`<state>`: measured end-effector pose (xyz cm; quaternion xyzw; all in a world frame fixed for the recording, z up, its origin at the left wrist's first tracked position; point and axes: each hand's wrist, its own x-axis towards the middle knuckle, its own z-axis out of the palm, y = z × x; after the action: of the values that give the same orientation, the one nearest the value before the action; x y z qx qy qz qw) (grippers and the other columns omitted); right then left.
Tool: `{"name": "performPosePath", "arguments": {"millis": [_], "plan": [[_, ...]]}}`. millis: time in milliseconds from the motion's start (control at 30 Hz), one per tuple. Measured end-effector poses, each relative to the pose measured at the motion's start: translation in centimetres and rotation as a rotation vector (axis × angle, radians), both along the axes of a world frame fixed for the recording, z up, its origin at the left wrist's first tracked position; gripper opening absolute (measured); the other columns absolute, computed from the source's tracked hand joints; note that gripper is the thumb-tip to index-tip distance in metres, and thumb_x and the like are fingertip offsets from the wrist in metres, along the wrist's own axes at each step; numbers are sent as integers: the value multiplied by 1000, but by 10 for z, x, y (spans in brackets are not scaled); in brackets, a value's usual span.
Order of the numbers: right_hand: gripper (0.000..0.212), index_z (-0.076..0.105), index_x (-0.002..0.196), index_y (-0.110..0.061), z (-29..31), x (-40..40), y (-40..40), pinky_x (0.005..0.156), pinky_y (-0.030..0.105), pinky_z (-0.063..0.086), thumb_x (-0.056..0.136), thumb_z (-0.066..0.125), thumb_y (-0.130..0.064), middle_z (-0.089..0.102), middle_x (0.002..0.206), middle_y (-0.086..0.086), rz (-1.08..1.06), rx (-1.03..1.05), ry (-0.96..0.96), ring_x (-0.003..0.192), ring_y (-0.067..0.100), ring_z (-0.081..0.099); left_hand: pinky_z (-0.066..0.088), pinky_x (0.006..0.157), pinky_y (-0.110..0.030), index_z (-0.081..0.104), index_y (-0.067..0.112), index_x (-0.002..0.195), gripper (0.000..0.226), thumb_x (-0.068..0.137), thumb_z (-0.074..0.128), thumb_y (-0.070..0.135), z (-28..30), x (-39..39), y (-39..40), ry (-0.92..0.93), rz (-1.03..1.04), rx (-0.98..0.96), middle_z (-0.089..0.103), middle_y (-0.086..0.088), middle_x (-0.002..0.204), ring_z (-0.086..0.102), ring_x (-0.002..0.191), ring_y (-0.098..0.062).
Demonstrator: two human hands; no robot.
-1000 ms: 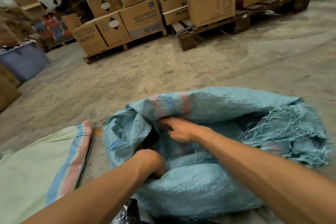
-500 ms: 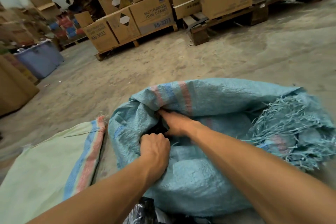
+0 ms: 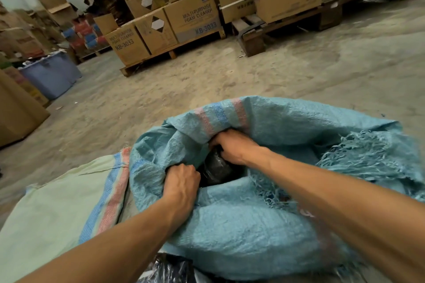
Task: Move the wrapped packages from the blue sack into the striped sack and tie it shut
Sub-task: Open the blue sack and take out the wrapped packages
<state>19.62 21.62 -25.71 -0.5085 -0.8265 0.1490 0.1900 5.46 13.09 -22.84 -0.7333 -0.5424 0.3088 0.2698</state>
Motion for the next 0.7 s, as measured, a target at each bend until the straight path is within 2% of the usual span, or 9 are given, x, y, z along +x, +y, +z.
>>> {"name": "performPosePath", "arguments": {"millis": [100,200,333,400,433,500,567,633,700], "plan": [[47,67,119,-27,8,16,-8,93,36,51,85,50,1,67,123,6,146,-38,-98,110,29,62,36,67,-31,67,18,113,35,100,38,3,1,-4,-2,20,-5,-18,68,0,113,64,106,-22],[36,63,116,-24,15,31,-24,81,41,54,88,50,-7,68,113,10,171,30,-188,99,33,65,35,67,-32,67,18,112,34,100,39,3,3,-1,-4,-13,-40,-28,68,-1,112,64,106,-23],[16,55,112,-16,16,41,-56,60,38,39,96,53,-16,63,104,7,91,246,-197,88,33,64,45,76,-34,63,15,119,35,100,36,2,10,12,-3,-58,-78,-7,62,-5,119,62,110,-25],[14,52,106,-14,13,41,-69,52,35,32,94,58,-14,59,91,4,-37,371,-185,71,31,63,49,80,-34,63,11,120,35,99,36,0,16,17,0,-86,-18,17,63,-7,119,63,109,-25],[17,51,102,-15,15,43,-75,47,33,28,90,63,-12,56,81,2,-109,404,-161,59,30,59,49,79,-35,62,11,119,34,98,37,0,20,19,1,-127,22,33,65,-6,117,64,108,-26],[28,47,99,-15,21,50,-83,42,28,18,82,67,-5,42,64,-2,-201,427,-96,41,26,38,44,72,-34,56,11,122,30,97,41,3,28,24,1,-213,93,76,66,-5,116,64,108,-26],[43,43,101,-14,28,61,-88,41,26,14,70,65,7,28,58,-5,-244,459,-57,39,21,22,44,73,-36,48,10,127,34,94,48,10,36,28,2,-319,193,76,63,-6,119,62,111,-28],[54,38,103,-14,38,71,-90,40,26,16,62,60,15,25,55,-5,-259,479,-53,37,20,21,48,82,-40,48,8,128,38,91,51,15,47,30,8,-456,376,44,60,-10,124,60,114,-33],[53,41,102,-14,48,83,-89,41,27,19,63,58,17,28,55,-3,-277,490,-33,39,21,24,49,83,-38,56,4,112,23,93,49,16,58,35,15,-622,488,-26,62,-13,118,61,110,-33]]}}
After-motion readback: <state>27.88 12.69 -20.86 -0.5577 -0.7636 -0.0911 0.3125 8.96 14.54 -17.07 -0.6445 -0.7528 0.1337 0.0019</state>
